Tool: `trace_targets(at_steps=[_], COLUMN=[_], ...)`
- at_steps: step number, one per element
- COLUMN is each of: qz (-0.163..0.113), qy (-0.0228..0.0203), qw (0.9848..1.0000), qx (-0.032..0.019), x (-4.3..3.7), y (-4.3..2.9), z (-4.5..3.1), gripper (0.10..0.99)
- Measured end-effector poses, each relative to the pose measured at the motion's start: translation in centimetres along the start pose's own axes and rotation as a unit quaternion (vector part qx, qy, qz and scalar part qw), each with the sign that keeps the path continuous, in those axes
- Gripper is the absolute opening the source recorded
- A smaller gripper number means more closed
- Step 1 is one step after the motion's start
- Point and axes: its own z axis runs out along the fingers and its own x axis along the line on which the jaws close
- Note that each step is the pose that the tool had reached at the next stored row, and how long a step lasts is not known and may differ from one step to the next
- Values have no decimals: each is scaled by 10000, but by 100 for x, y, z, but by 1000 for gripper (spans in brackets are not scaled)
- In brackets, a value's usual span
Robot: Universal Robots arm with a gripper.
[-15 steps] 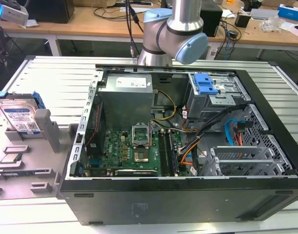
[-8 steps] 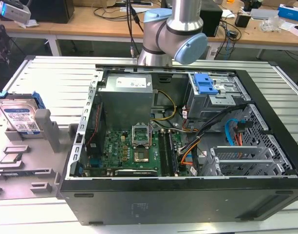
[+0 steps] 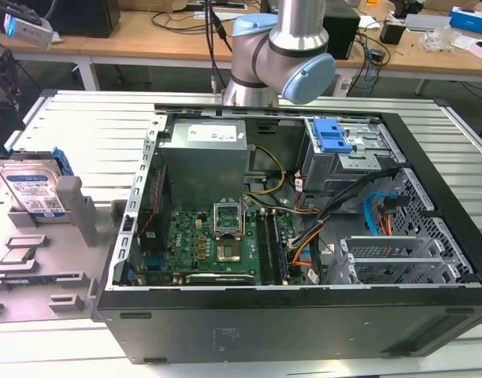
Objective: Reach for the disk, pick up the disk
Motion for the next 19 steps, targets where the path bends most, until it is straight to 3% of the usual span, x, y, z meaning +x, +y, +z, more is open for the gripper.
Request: trace_targets(at_steps=[14, 17, 19], qz=[-1, -17, -40], qy=[0, 1, 1], qw=[10000, 10000, 10000], qx=[0, 0, 0], x=[-9, -9, -8], y=[-7, 14, 66], z=[216, 264, 332], gripper=[604, 604, 604])
